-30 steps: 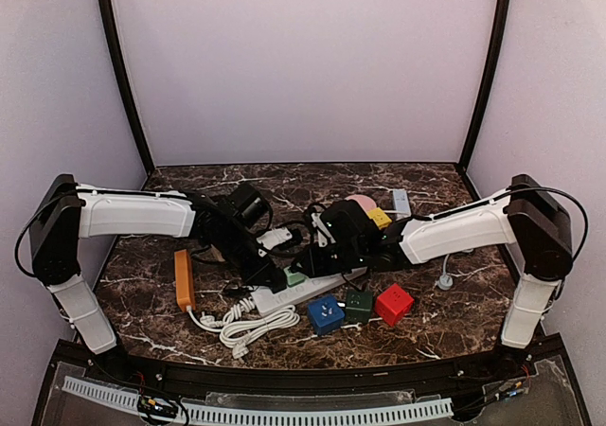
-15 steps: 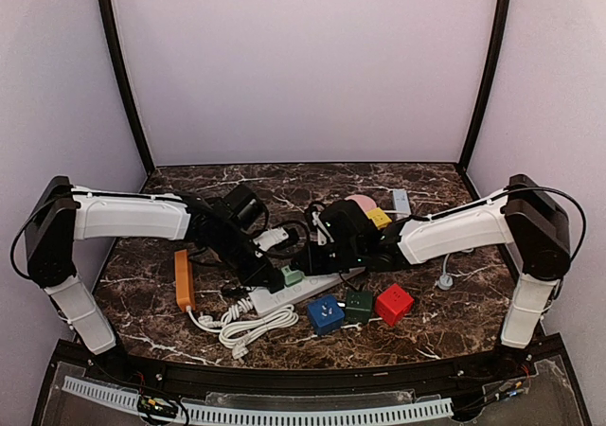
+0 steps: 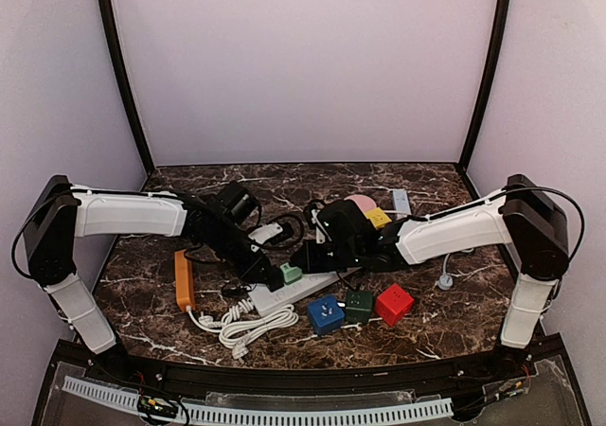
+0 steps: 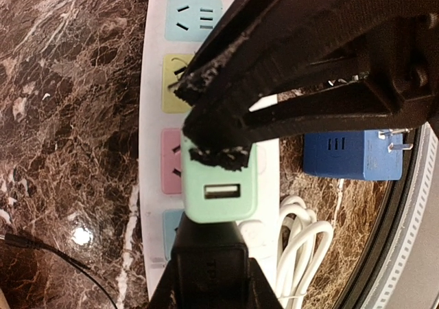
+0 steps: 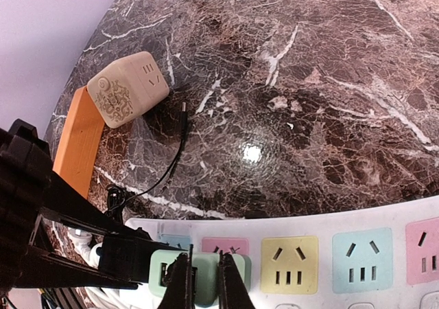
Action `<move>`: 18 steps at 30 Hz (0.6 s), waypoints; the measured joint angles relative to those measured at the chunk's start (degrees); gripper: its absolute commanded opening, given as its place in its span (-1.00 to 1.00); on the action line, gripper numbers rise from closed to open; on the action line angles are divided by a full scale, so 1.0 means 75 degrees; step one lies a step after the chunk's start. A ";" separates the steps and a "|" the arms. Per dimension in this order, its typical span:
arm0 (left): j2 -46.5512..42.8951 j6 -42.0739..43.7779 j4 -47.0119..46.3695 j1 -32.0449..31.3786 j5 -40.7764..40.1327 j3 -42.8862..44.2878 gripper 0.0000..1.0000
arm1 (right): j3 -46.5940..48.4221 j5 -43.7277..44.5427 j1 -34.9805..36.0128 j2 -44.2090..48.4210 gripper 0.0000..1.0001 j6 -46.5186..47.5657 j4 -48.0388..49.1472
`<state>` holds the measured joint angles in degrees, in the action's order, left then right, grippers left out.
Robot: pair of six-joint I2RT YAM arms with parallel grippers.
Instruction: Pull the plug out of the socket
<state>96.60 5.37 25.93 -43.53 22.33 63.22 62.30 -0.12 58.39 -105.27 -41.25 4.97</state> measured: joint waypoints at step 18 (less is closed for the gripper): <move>-0.0160 0.0793 0.0143 -0.0664 -0.1763 0.0000 -0.99 | 0.0149 0.0009 0.0032 -0.0128 -0.93 0.0006 -0.0114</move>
<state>95.39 11.31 27.00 -48.51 9.10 63.22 63.42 -0.05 58.63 -106.24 -41.21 4.12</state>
